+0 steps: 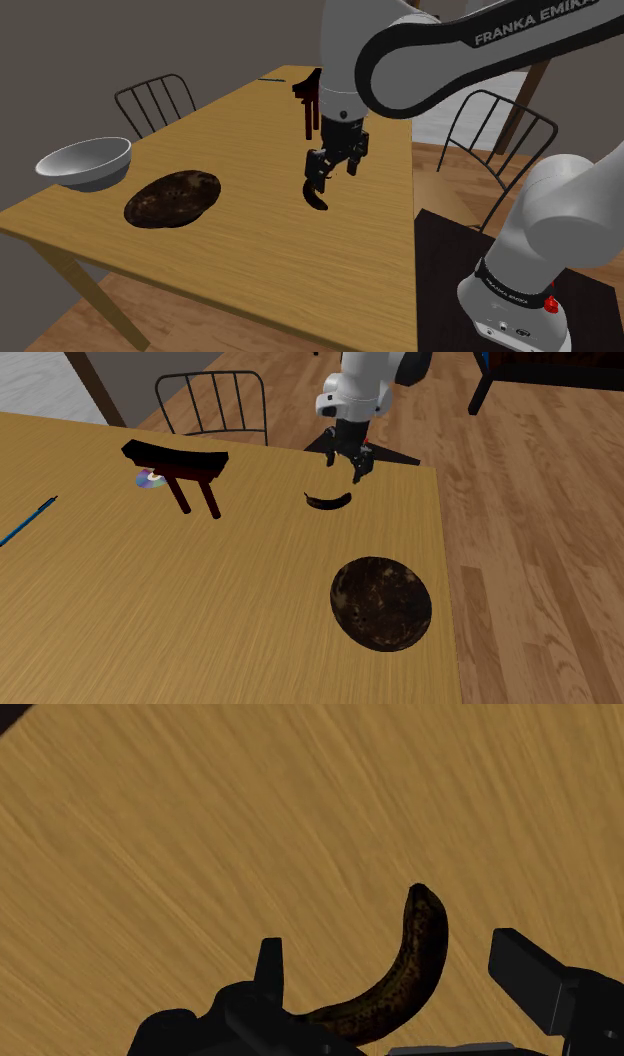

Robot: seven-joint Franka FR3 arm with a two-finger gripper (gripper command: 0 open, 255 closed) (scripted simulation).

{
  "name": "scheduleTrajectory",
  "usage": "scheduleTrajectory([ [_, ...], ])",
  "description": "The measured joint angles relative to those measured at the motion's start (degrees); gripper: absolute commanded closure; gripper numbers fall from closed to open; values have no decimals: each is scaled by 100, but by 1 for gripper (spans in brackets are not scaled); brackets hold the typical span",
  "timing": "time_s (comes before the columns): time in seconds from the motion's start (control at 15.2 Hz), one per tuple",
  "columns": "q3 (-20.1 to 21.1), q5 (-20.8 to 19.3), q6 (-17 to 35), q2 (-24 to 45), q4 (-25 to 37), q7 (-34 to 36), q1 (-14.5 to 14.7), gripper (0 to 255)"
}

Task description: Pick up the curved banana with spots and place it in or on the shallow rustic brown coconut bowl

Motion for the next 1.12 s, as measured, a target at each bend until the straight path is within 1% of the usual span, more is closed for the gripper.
scheduleTrajectory([
  [0.13, 272, -30, 429, 323, 66, 423, -75, 0],
  [0.26, 405, -85, 667, 526, 134, 662, -148, 0],
  [0.59, 542, -162, 1171, 845, -23, 813, -220, 0],
  [0.79, 587, -193, 1354, 958, -94, 853, -242, 0],
  [1.12, 593, -193, 1390, 969, -118, 858, -242, 0],
])
